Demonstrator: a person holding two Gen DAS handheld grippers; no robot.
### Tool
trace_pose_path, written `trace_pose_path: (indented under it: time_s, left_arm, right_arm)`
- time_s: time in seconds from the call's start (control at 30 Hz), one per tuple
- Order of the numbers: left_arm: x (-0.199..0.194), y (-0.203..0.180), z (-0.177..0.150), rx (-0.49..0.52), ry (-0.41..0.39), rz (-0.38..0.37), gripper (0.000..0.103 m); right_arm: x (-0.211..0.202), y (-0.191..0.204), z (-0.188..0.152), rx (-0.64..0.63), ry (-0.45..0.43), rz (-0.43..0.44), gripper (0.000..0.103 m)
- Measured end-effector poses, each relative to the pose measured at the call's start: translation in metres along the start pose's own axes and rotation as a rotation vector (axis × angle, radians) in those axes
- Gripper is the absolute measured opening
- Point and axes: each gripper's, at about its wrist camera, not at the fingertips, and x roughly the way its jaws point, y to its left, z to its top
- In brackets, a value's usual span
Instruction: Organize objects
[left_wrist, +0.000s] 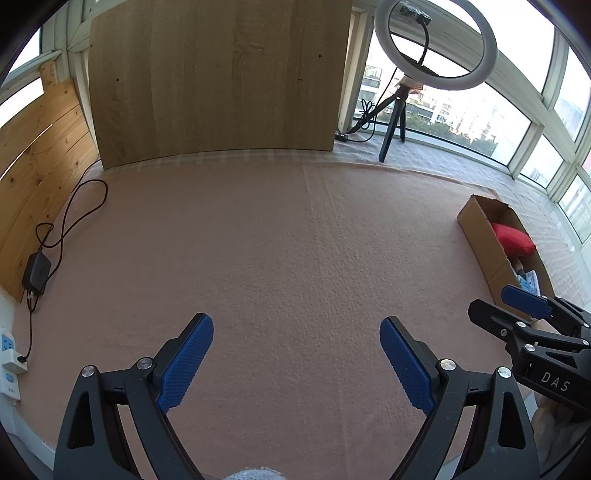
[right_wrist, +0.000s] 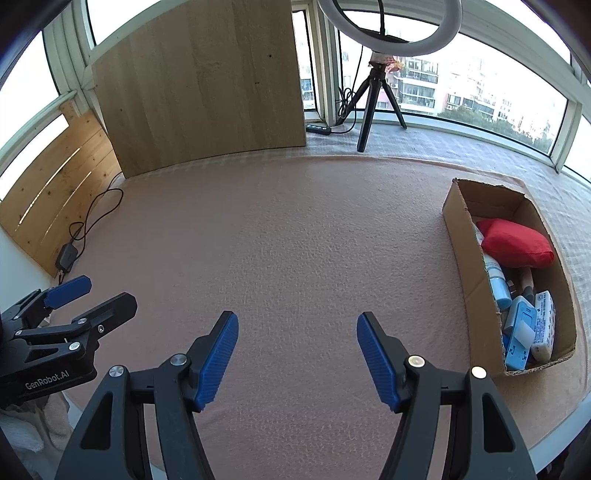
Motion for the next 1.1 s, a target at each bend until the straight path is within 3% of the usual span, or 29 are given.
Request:
trace_pose_path:
  time_s: [1.1]
  left_arm:
    - [0.006,-0.0019,0.0023,0.004,0.003,-0.003,0.094]
  right_arm:
    - [0.0051,-0.0076,0.0019,0.01,0.012,0.001,0.063]
